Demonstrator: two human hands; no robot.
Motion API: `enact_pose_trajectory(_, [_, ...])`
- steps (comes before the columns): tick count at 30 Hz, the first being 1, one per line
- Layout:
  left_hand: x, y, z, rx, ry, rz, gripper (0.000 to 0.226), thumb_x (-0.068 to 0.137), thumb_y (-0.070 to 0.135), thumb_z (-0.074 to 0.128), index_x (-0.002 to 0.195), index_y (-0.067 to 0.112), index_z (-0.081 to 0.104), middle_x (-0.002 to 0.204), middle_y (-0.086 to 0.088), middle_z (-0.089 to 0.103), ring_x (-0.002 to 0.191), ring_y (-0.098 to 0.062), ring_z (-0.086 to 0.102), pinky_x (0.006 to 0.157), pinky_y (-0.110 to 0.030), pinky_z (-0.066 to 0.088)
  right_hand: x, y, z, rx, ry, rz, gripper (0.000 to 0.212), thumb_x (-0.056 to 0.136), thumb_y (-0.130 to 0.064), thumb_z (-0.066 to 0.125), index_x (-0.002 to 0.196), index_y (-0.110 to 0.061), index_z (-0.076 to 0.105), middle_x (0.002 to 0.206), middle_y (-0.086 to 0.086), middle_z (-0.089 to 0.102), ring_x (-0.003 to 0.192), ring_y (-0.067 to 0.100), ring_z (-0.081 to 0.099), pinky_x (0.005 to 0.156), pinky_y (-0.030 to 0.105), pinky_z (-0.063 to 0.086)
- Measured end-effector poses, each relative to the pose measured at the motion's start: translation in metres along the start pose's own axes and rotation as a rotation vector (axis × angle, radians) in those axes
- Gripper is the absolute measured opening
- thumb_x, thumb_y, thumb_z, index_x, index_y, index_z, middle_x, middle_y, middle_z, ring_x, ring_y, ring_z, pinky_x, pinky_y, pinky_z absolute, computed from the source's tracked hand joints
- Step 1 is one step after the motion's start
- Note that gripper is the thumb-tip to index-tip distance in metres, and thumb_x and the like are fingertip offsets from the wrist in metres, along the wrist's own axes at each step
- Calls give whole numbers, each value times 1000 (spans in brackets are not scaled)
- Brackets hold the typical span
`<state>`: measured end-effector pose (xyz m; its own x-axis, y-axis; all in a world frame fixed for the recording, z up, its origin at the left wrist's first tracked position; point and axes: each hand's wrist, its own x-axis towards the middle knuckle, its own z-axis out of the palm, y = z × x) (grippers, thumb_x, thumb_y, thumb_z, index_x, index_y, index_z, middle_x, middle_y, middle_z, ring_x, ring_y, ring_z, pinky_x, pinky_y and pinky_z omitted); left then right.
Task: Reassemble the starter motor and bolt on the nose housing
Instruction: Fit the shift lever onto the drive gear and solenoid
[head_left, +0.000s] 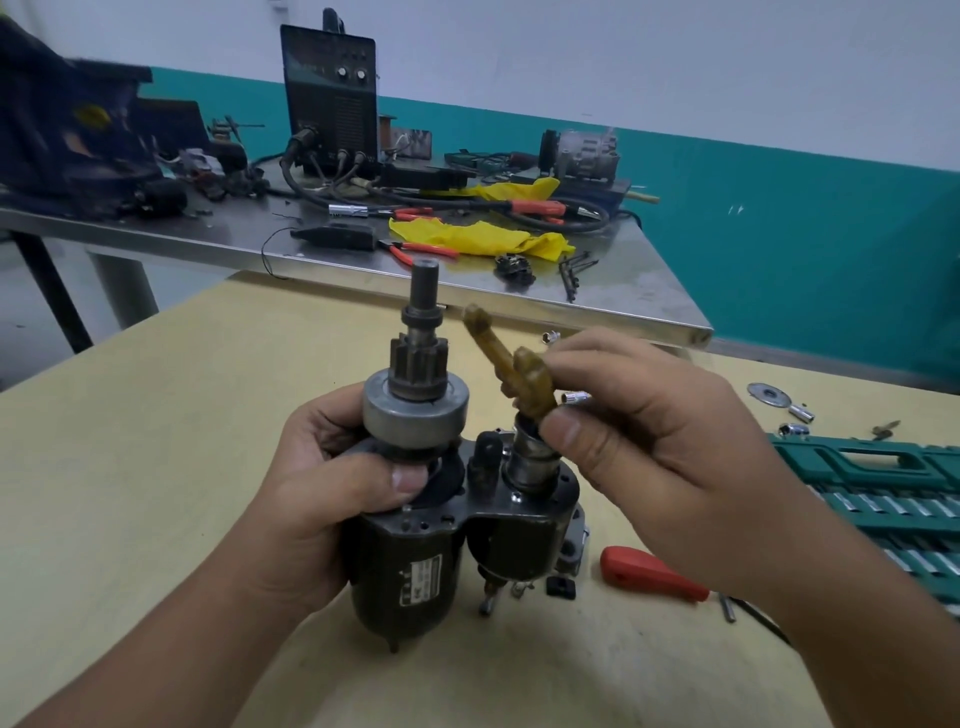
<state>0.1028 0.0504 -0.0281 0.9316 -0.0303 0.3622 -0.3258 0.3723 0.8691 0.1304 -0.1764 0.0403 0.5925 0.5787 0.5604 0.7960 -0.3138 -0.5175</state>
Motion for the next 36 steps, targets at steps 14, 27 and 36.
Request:
enact_pose_trajectory(14, [1, -2, -1, -20, -47, 36, 39, 55, 13, 69, 92, 14, 80, 82, -9, 72, 76, -28, 67, 69, -36, 57, -5, -2, 22, 44, 66, 66, 20, 92, -35, 65, 106, -22, 71, 85, -11, 69, 81, 17, 67, 65, 33, 56])
enact_pose_trajectory(27, [-3, 9, 16, 185, 65, 40, 37, 48, 17, 78, 83, 6, 78, 77, -10, 74, 71, -21, 71, 64, -28, 58, -25, -3, -4, 837, 494, 447, 24, 83, -27, 71, 98, -9, 76, 80, 21, 62, 45, 10, 31, 41, 25, 26])
enact_pose_trajectory(36, [-1, 25, 20, 583, 7, -56, 31, 50, 31, 82, 76, 15, 78, 76, -11, 75, 74, -27, 76, 64, -32, 62, -104, 31, 9, 894, 685, 863, 14, 79, -22, 71, 85, -12, 80, 65, 13, 57, 39, 8, 25, 34, 21, 26])
